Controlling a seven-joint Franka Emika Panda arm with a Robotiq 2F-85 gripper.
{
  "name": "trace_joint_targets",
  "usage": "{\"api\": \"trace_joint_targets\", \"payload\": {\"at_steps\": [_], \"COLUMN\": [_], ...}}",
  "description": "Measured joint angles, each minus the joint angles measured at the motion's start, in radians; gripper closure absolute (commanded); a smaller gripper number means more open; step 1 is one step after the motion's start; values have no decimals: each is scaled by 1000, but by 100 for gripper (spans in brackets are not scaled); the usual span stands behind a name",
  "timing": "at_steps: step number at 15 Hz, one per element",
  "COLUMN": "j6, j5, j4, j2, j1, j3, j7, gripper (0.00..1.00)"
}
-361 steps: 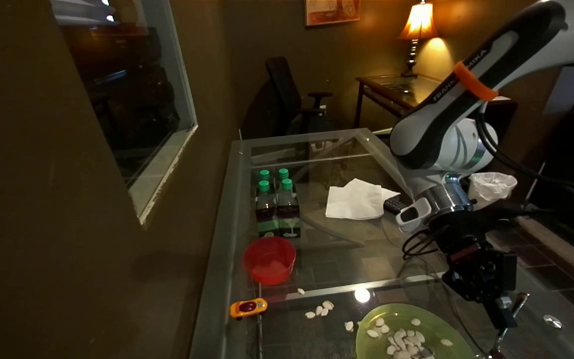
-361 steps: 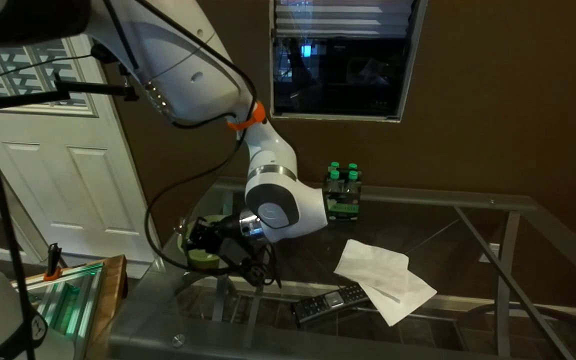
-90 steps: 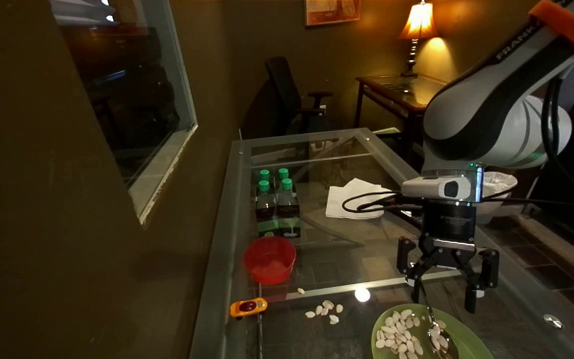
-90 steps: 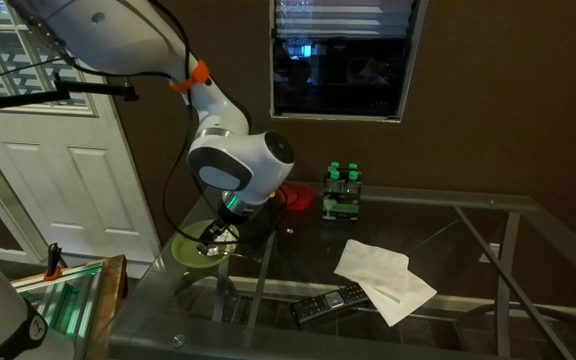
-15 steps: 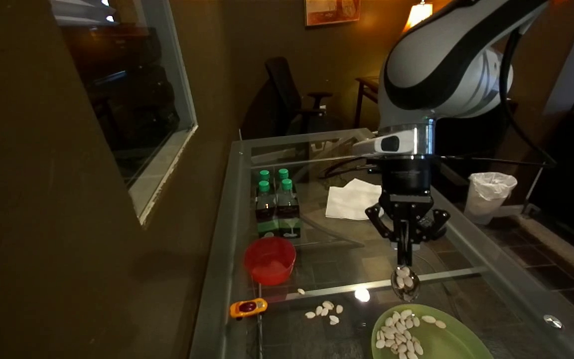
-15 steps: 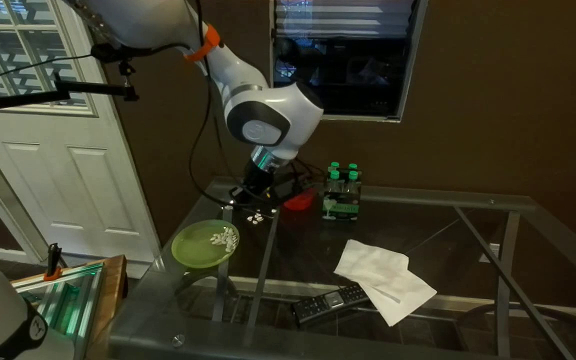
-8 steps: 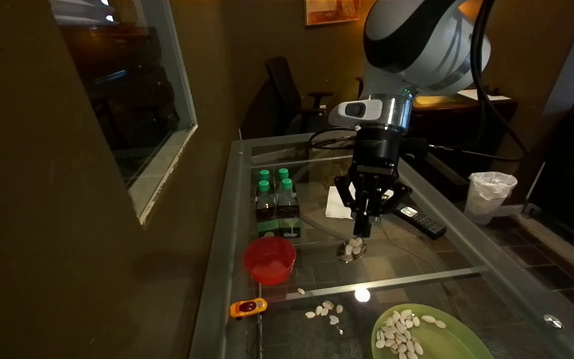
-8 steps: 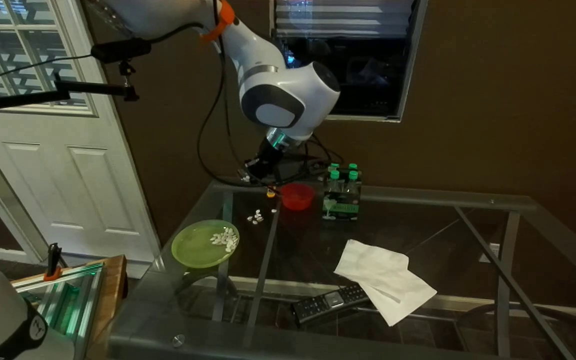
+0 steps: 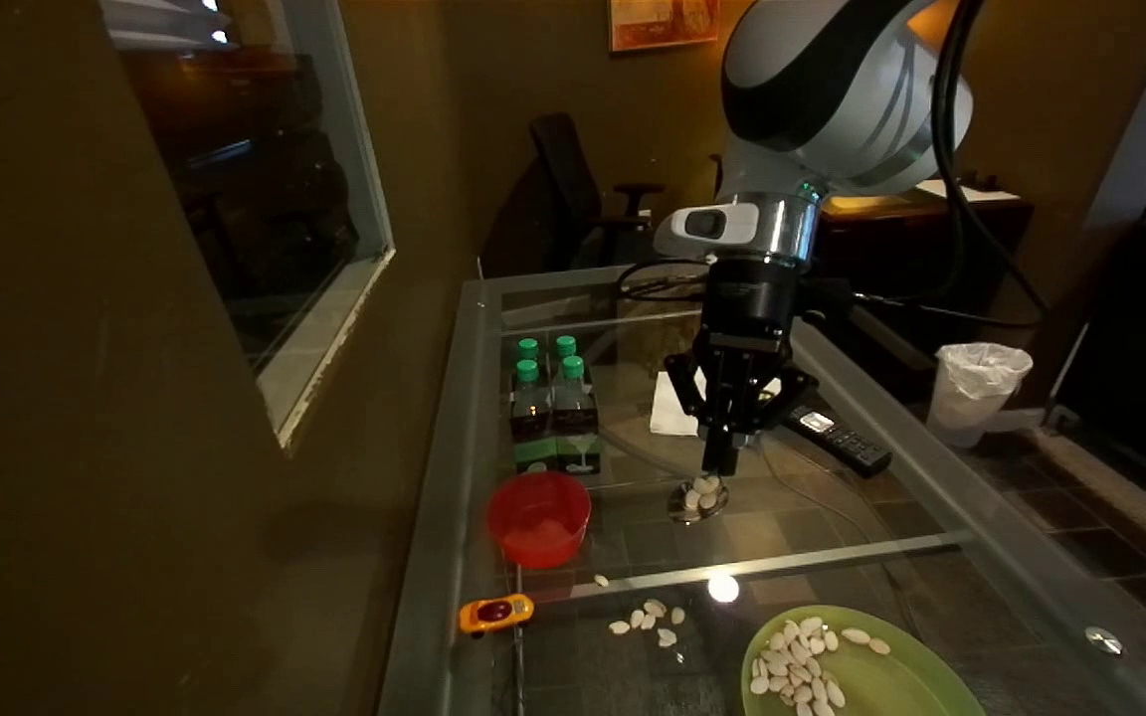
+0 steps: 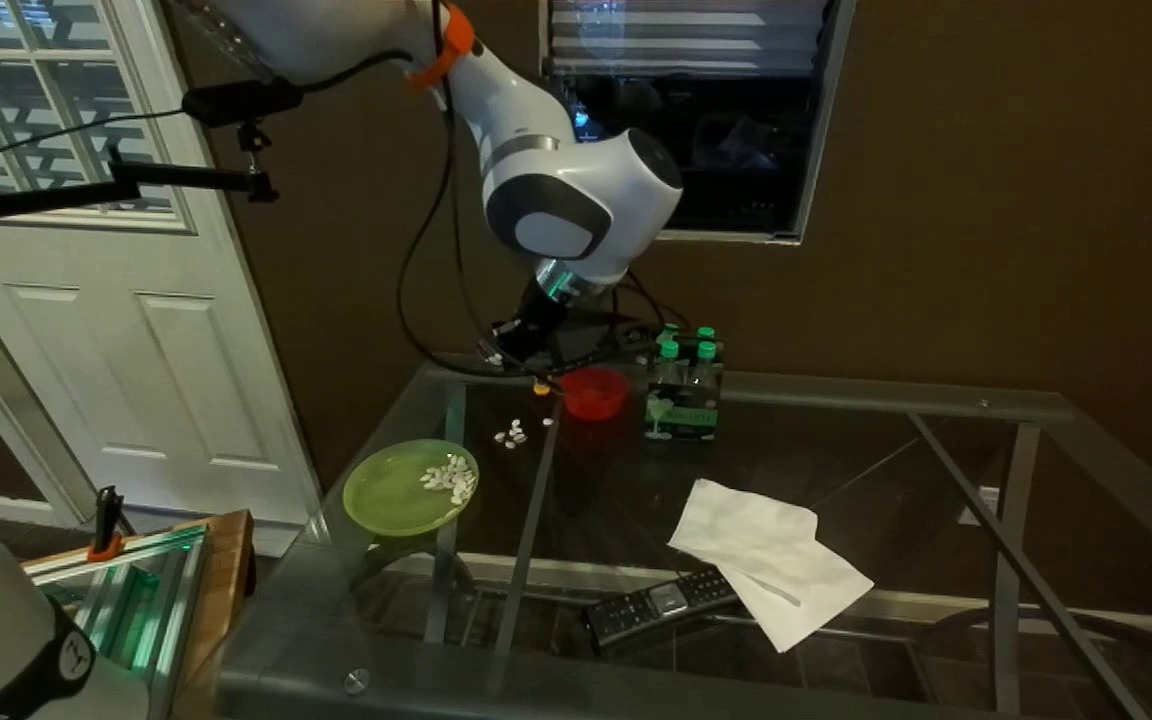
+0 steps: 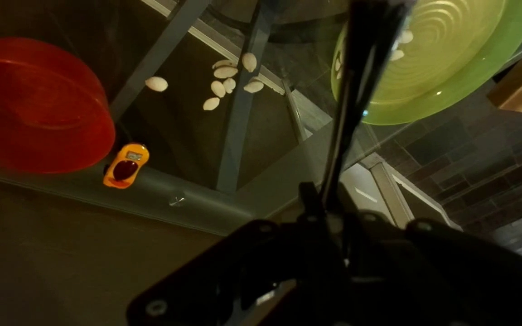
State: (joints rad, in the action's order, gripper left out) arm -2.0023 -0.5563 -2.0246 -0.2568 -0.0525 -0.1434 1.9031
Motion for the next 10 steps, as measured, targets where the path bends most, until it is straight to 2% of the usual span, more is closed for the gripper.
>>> {"api": "trace_joint_targets", "payload": {"at_steps": [4, 10], "j6": [-110, -260], "j5": [64, 166], "j4": [26, 150], "j2": [-43, -187], "j1": [-14, -53], "j3": [0, -17], "j7": [-98, -312], "gripper": [98, 98]}}
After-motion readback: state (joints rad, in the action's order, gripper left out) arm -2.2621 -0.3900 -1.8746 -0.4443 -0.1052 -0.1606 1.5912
